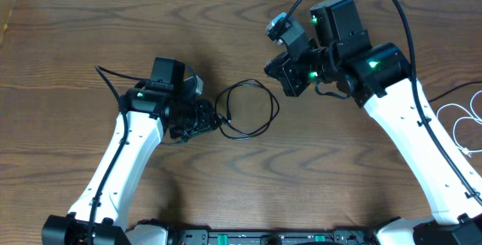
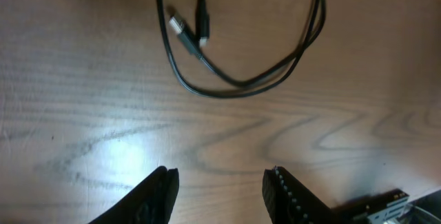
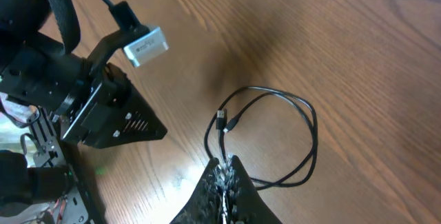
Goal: Untangle cables
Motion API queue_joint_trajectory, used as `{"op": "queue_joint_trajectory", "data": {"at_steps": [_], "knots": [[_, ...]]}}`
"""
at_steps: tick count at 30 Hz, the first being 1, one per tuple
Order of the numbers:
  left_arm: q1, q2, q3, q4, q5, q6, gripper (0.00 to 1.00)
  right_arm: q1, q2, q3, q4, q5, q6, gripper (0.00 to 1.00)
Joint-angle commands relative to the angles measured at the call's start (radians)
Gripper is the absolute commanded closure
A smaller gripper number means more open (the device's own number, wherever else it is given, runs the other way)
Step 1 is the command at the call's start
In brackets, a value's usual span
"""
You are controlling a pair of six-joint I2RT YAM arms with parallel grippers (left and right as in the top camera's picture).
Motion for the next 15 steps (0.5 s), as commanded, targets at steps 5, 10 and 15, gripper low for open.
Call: {"op": "queue_joint_trajectory", "data": {"at_steps": [5, 10, 15], "knots": [[-0.002, 0.002, -0.006, 0.058, -0.015, 0.013, 0.55, -0.002, 0.025, 0.007, -0.098, 0.119, 0.022, 0.93], [-0.002, 0.022, -0.006, 0.112, -0.09, 0.013, 0.51, -0.003, 0.056, 0.007, -0.174, 0.209, 0.053, 0.85], [-0.002, 0.08, -0.006, 0.189, -0.105, 0.013, 0.48, -0.003, 0.061, 0.007, -0.209, 0.283, 0.086, 0.8]]}}
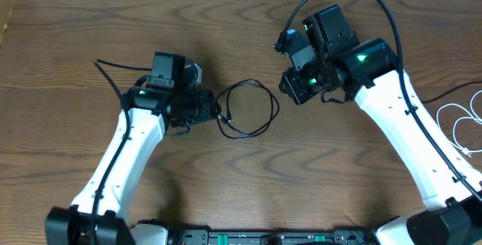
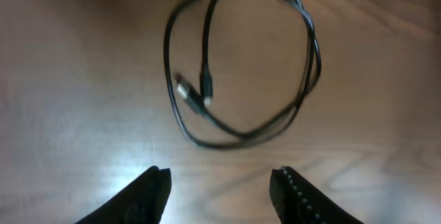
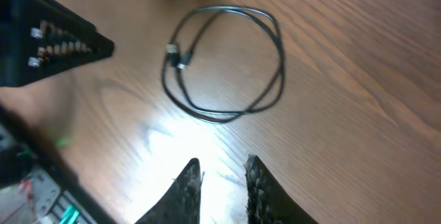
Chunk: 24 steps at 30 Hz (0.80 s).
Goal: Untangle cables
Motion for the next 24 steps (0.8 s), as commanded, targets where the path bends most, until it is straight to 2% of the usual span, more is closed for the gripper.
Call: {"op": "queue_joint_trajectory", "data": {"at_steps": [1, 9, 11, 16, 20, 24], "knots": [[-0.002, 0.064, -0.006, 0.042, -0.037, 0.006, 0.48, -0.003, 0.003, 0.007, -0.013, 0.093, 0.061, 0.8], [-0.003, 0.232, -0.006, 0.064, -0.027, 0.005, 0.49, -0.005, 0.003, 0.007, -0.047, 0.11, 0.085, 0.79], [-0.003, 0.274, -0.006, 0.047, 0.014, 0.006, 0.53, -0.005, 0.003, 0.007, -0.048, 0.11, 0.085, 0.79], [-0.02, 0.333, -0.006, -0.003, 0.134, 0.036, 0.54, -0.005, 0.003, 0.007, -0.052, 0.182, 0.129, 0.78], [-0.077, 0.309, -0.006, -0.008, 0.063, 0.074, 0.51, -0.017, 0.003, 0.007, -0.078, 0.316, 0.257, 0.7], [-0.148, 0.27, -0.006, 0.013, -0.045, 0.078, 0.47, -0.064, 0.003, 0.006, -0.113, 0.367, 0.364, 0.69]]}}
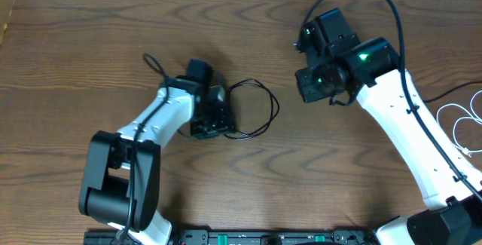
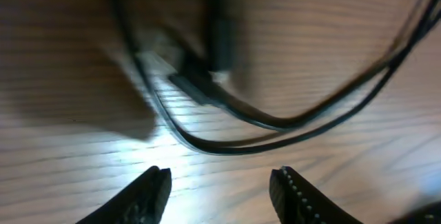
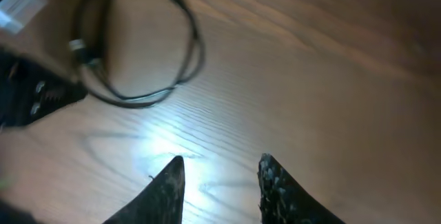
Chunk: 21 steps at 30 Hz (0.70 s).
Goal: Untangle cables
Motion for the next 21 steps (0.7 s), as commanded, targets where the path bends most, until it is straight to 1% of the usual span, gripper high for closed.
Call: {"op": "queue_joint_trajectory", "data": {"at_steps": [1, 4, 10, 14, 16, 19, 21], "knots": [[-0.064, -0.053, -0.005, 0.021, -0.112, 0.031, 0.46, -0.059, 0.003, 0.006, -0.018, 0.094, 0.143, 0.68], [-0.145, -0.055, -0.005, 0.1, -0.182, 0.048, 0.41, -0.113, 0.003, 0.006, -0.036, 0.063, 0.158, 0.68], [-0.253, -0.039, -0.005, 0.28, -0.284, 0.052, 0.39, -0.182, 0.003, 0.006, -0.1, 0.03, 0.157, 0.68], [-0.296, -0.032, -0.005, 0.396, -0.291, 0.095, 0.39, -0.212, 0.003, 0.007, -0.137, 0.031, 0.154, 0.68], [-0.307, -0.028, -0.005, 0.439, -0.292, 0.097, 0.36, -0.234, 0.002, 0.007, -0.152, 0.031, 0.154, 0.68], [-0.315, -0.013, -0.005, 0.491, -0.291, 0.095, 0.35, -0.269, 0.002, 0.007, -0.169, 0.031, 0.153, 0.72], [-0.32, 0.003, -0.005, 0.517, -0.291, 0.08, 0.35, -0.293, 0.002, 0.007, -0.179, 0.031, 0.153, 0.72]]}}
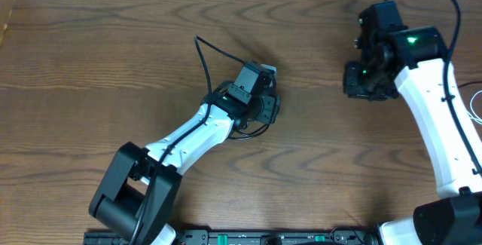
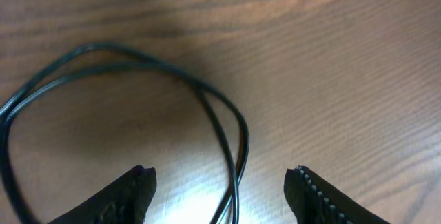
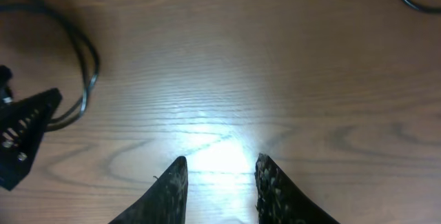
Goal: Untangle cables
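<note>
A thin black cable (image 2: 233,131) lies coiled in a loop on the wooden table. In the overhead view most of it is hidden under my left gripper (image 1: 265,108), and only a bit of cable (image 1: 248,132) shows below it. In the left wrist view two crossing strands run between the wide-apart fingers of my left gripper (image 2: 220,174), which is open and touches nothing. My right gripper (image 3: 219,163) is open over bare wood, well to the right of the loop (image 3: 86,62). The cable's plugs are out of view.
The table (image 1: 90,41) is dark wood. The left arm's own black lead (image 1: 203,55) arcs up behind its wrist. Another dark cable (image 3: 413,0) curves at the top right of the right wrist view. One left finger (image 3: 24,138) shows at that view's left edge.
My left gripper has moved from the loop's left side, by the plugs, to over its right side, and stands wider open. My right gripper has moved further right, away from the loop.
At first my left gripper stood open left of the loop, and my right gripper was shut just right of it. The right then stood open and, later, further right. The left was low at the plug end, and now stands over the loop's right side.
</note>
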Motion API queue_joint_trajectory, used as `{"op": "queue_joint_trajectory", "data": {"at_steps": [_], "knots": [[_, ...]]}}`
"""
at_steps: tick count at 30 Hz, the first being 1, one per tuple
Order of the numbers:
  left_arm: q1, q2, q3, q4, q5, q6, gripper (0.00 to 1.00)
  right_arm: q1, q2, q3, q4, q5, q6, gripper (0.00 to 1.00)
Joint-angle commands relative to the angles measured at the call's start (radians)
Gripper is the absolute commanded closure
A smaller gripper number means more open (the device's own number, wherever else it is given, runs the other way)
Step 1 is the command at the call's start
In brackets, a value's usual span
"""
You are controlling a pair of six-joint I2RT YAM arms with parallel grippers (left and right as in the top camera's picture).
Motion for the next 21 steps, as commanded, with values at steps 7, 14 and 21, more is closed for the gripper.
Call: {"op": "queue_joint_trajectory", "data": {"at_steps": [7, 14, 21], "knots": [[-0.033, 0.126, -0.004, 0.076, -0.02, 0.001, 0.35, -0.097, 0.002, 0.007, -0.019, -0.006, -0.018, 0.72], [-0.061, 0.194, -0.004, 0.08, -0.016, -0.002, 0.42, -0.103, 0.002, 0.007, -0.02, -0.006, -0.018, 0.73], [-0.097, 0.198, -0.004, 0.06, -0.009, -0.002, 0.63, -0.103, 0.002, 0.007, -0.01, -0.006, -0.018, 0.74]]}}
